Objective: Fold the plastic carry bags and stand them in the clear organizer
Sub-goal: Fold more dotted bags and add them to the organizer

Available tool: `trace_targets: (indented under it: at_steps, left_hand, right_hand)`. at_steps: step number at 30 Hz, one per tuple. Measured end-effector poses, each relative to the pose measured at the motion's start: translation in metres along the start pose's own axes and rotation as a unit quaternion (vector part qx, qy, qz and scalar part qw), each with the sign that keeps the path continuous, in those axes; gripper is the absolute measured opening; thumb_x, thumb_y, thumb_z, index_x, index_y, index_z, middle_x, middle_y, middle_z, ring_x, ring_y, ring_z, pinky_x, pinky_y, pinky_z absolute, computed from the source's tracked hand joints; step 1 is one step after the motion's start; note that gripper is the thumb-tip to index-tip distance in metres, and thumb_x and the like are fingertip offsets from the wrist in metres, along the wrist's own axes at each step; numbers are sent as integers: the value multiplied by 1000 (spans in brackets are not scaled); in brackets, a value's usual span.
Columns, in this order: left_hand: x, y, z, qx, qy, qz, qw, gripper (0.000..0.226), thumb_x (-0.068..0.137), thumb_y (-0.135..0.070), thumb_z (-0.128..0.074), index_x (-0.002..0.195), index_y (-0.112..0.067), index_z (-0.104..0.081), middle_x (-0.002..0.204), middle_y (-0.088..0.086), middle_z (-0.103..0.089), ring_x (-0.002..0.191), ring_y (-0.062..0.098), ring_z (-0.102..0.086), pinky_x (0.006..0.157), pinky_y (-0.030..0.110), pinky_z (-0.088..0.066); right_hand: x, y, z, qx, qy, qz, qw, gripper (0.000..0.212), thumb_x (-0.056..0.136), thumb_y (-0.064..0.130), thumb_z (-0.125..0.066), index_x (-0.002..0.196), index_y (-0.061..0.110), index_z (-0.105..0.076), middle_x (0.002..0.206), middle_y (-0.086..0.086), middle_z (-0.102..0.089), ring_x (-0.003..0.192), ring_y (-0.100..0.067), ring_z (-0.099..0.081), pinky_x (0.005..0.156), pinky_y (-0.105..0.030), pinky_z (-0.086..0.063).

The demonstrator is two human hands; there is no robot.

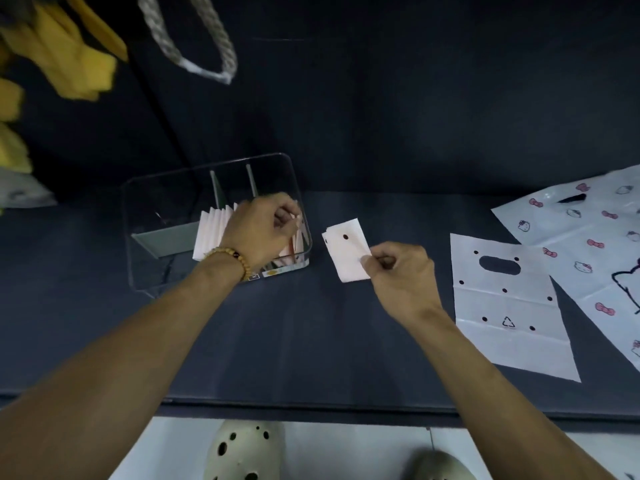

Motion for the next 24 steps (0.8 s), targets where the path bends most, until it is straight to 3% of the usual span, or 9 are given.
trace_targets:
  at_steps: [2, 5, 8, 11, 14, 16, 18, 20, 24]
  left_hand:
    - [5, 8, -2, 117, 83, -61, 988, 22, 84, -12, -57, 91, -29, -69, 80, -8, -67, 83, 14, -61, 85, 30, -43]
    - [14, 18, -1, 249, 174, -114, 946, 35, 85, -17, -51, 107, -39, -66, 82, -17, -55, 97, 14, -51, 83, 32, -26]
    - [20, 25, 2, 331, 246, -136, 901, 34, 88, -25, -53, 116, -42, -62, 80, -18, -42, 103, 12, -47, 84, 32, -24]
    - [18, 30, 5, 300, 218, -127, 920, 30, 90, -19, -53, 111, -36, -67, 79, -17, -43, 104, 12, -50, 82, 27, -20]
    - [11, 39, 9, 283, 196, -119, 931, 32, 89, -18, -52, 111, -35, -66, 87, -14, -53, 104, 12, -51, 80, 25, -17]
    - [6, 41, 11, 274, 180, -123, 937, 32, 87, -18, -52, 110, -35, -66, 84, -14, -50, 101, 12, -51, 80, 25, -17]
    - [3, 42, 12, 265, 157, -131, 942, 32, 86, -17, -52, 110, -34, -66, 82, -16, -44, 101, 12, -52, 80, 24, -16]
    - [0, 43, 11, 262, 139, -135, 945, 32, 85, -18, -53, 111, -33, -65, 87, -14, -50, 101, 11, -52, 82, 23, -16]
    - [-3, 48, 10, 251, 113, -138, 951, 33, 82, -22, -55, 111, -34, -65, 100, -10, -62, 104, 13, -52, 90, 25, -19]
  right_hand:
    - [-1, 0, -2, 11, -4, -4, 1000, 21, 87, 13, -63, 71, 25, -66, 64, 21, -62, 62, 12, -58, 47, -3, -39]
    - [5, -2, -3, 30, -5, -22, 999, 25, 88, 16, -64, 67, 29, -62, 58, 18, -62, 56, 8, -58, 44, -4, -38]
    - [11, 2, -7, 52, 9, -41, 998, 18, 88, 20, -65, 71, 26, -66, 61, 12, -66, 51, -1, -59, 51, -13, -46]
    - [18, 13, -16, 89, 29, -51, 994, 11, 87, 19, -68, 78, 24, -66, 66, 11, -69, 55, -7, -67, 58, -27, -56]
    - [28, 31, -34, 125, 46, -51, 990, 8, 86, 16, -68, 79, 19, -65, 64, 6, -70, 55, -11, -69, 49, -22, -53]
    - [35, 41, -51, 111, 52, -49, 991, 8, 86, 14, -67, 78, 17, -65, 61, 6, -69, 53, -11, -68, 47, -20, -51]
    - [40, 46, -65, 23, 43, -33, 998, 8, 86, 13, -63, 79, 13, -65, 61, 3, -68, 58, -16, -69, 52, -27, -56]
    - [43, 47, -72, -95, 18, 5, 995, 11, 84, 12, -58, 76, 8, -65, 64, -6, -67, 61, -23, -66, 55, -35, -58]
    - [46, 51, -83, -215, 35, 70, 974, 12, 85, 17, -58, 81, 9, -66, 75, -8, -65, 67, -21, -50, 57, -30, -48]
Point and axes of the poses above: each hand's wrist, its own x-axis towards the middle knuckle, its own z-axis out of the back of the hand, y = z × x, the point moved 1 cm from there along x, towards the middle knuckle
